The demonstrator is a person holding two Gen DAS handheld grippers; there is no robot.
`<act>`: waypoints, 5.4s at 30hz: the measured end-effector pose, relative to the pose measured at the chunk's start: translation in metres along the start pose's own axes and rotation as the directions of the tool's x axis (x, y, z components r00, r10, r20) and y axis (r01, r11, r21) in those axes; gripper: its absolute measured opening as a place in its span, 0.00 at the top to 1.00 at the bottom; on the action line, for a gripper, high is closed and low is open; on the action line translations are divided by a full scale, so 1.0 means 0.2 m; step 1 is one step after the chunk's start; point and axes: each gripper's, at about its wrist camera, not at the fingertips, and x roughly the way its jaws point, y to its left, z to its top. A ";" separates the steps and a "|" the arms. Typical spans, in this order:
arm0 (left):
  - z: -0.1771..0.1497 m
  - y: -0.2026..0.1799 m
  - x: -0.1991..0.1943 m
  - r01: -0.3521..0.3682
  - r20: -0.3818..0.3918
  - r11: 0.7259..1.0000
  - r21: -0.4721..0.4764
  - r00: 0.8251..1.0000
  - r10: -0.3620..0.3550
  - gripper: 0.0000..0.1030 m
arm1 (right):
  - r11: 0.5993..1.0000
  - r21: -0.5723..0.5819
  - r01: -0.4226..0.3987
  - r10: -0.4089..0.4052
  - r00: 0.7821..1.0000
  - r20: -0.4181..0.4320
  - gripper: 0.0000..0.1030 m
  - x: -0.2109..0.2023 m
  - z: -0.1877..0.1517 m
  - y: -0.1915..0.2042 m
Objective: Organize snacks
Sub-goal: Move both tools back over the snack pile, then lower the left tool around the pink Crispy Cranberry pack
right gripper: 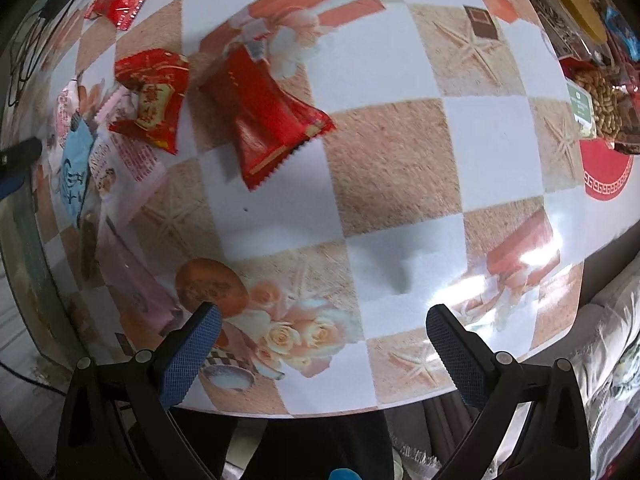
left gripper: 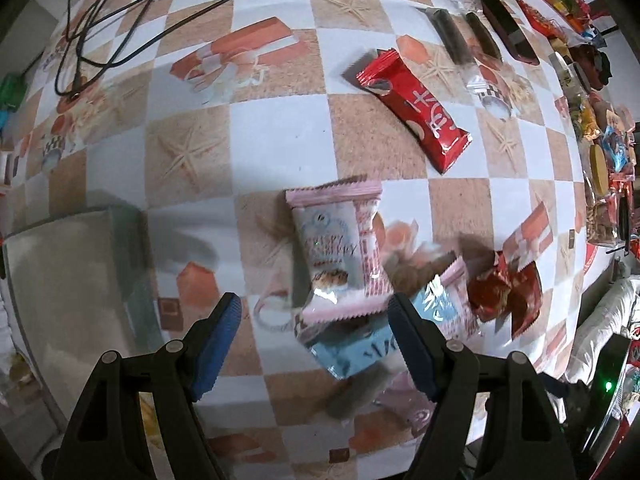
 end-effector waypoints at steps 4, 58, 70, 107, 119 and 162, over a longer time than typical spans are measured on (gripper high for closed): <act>0.03 -0.05 0.03 -0.013 -0.013 1.000 0.002 1.000 0.013 0.23 | 1.000 0.020 -0.005 0.004 1.000 0.011 0.00 -0.02 -0.03 -0.08; 0.11 -0.21 0.03 -0.036 -0.034 0.999 0.035 0.999 0.037 0.23 | 0.991 0.135 -0.014 0.004 0.997 0.075 0.00 -0.18 -0.11 -0.40; 0.22 -0.22 0.16 -0.043 -0.065 0.999 -0.009 0.997 0.042 0.23 | 0.968 0.250 -0.016 -0.005 0.997 0.081 0.00 -0.21 -0.27 -0.58; 0.29 -0.30 0.28 -0.114 -0.058 0.993 0.014 0.992 0.114 0.18 | 0.961 0.276 -0.022 0.002 0.997 0.072 0.00 -0.19 -0.28 -0.63; 0.29 -0.30 0.28 -0.116 -0.057 0.993 0.015 0.991 0.117 0.16 | 0.965 0.261 -0.026 0.008 0.998 0.068 0.00 -0.18 -0.27 -0.61; 0.23 -0.18 0.31 -0.117 -0.066 0.993 0.001 0.991 0.117 0.11 | 0.970 0.241 -0.020 0.002 0.997 0.074 0.00 -0.20 -0.28 -0.60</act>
